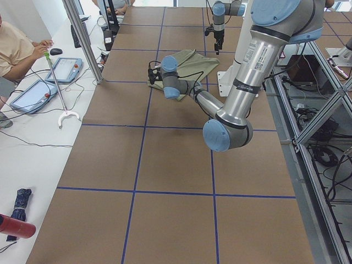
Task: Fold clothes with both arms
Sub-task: 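Grasp the side edge with the right gripper while the left gripper lowers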
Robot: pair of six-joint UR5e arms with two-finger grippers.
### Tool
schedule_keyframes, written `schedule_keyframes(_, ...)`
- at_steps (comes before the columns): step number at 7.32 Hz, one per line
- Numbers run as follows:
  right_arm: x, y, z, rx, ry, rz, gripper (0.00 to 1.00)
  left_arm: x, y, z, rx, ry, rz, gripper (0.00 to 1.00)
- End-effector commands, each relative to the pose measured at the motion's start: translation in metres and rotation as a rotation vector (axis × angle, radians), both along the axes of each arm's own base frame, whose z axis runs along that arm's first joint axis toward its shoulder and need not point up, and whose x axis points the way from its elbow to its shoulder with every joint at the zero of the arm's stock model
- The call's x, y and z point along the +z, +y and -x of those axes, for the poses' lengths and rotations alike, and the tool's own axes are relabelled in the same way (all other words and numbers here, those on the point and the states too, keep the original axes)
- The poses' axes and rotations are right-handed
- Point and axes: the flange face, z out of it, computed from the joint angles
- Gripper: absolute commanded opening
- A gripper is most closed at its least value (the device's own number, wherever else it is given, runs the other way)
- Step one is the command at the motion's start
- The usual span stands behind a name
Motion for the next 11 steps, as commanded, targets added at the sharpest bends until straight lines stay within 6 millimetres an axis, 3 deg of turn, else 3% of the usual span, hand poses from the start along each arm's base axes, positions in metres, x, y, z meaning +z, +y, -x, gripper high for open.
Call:
schedule_keyframes(1, -0.012, -0.094, -0.046, 0.227, -0.031, -0.019, 1.0, 0.029, 0.039, -0.031, -0.004, -0.021, 0.144, 0.8)
schedule_keyframes(2, -0.023, -0.137, -0.06, 0.268, -0.058, -0.071, 1.0, 0.033, 0.062, -0.06, -0.019, -0.063, 0.19, 0.81)
schedule_keyframes(3, -0.018, -0.174, -0.069, 0.269, -0.058, -0.084, 1.0, 0.032, 0.076, -0.08, -0.035, -0.165, 0.231, 0.81)
schedule_keyframes(4, -0.022, -0.197, -0.066, 0.29, -0.069, -0.085, 1.0, 0.035, 0.083, -0.091, -0.052, -0.212, 0.236, 0.8)
schedule_keyframes(7, -0.02, -0.197, -0.068, 0.293, -0.063, -0.083, 1.0, 0.026, 0.086, -0.099, -0.045, -0.213, 0.233, 0.69)
schedule_keyframes(9, -0.018, -0.198, -0.068, 0.293, -0.06, -0.081, 1.0, 0.026, 0.085, -0.103, -0.045, -0.216, 0.231, 0.5)
schedule_keyframes(11, -0.017, -0.199, -0.067, 0.294, -0.057, -0.081, 1.0, 0.028, 0.082, -0.101, -0.049, -0.22, 0.225, 0.0)
